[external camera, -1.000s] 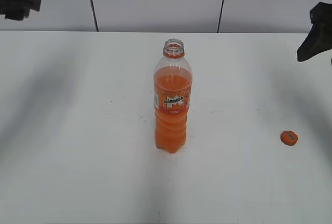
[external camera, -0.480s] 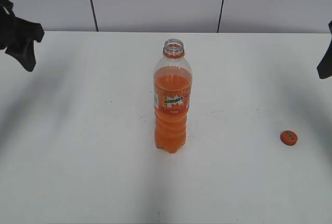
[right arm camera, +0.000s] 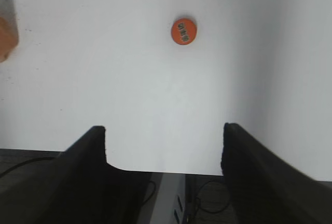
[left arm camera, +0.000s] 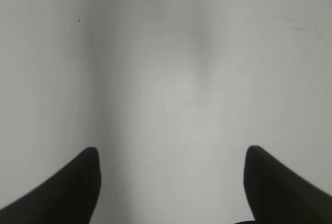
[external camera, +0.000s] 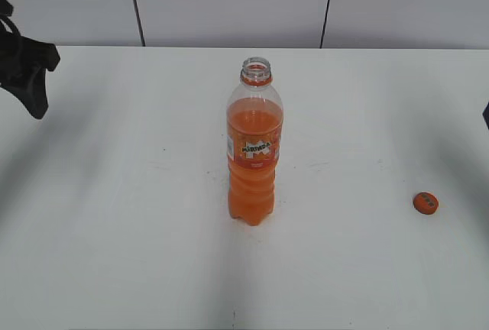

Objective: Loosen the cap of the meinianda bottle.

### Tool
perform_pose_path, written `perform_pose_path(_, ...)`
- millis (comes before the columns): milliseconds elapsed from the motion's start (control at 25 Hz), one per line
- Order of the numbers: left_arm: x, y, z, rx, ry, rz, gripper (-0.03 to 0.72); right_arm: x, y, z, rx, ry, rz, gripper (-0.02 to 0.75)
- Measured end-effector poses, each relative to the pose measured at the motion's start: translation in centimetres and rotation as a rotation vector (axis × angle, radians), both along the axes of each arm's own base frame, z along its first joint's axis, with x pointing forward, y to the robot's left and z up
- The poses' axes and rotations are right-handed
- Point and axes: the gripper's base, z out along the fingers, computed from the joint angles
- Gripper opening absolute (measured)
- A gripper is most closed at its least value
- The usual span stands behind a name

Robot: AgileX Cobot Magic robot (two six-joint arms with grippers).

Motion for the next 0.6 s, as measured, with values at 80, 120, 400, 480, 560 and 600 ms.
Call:
perform_pose_path(80,0.0,0.0,0.0,-0.002,0.002,0.001,0.521,0.0,-0.4,-0.1,-0.041,-0.002,0.007,0.518)
perform_pose_path(120,0.0,0.0,0.0,-0.002,0.002,0.001,0.521,0.0,-0.5,-0.1,-0.062,-0.004,0.011,0.518)
perform_pose_path(400,-0.6,-0.1,0.8,-0.032,-0.018,0.004,0.521,0.0,-0.7,-0.1,-0.085,-0.005,0.016,0.518)
perform_pose_path(480,-1.4,0.0,1.2,-0.032,-0.027,0.004,0.521,-0.2,-0.8,0.1,-0.087,-0.013,0.016,0.518)
perform_pose_path(560,-2.7,0.4,1.4,-0.02,-0.032,0.0,0.521,-0.8,-0.8,0.4,-0.087,-0.026,0.014,0.518)
perform_pose_path(600,-3.5,0.6,1.8,-0.012,-0.043,-0.002,0.521,-1.3,-0.8,0.6,-0.086,-0.035,0.015,0.518)
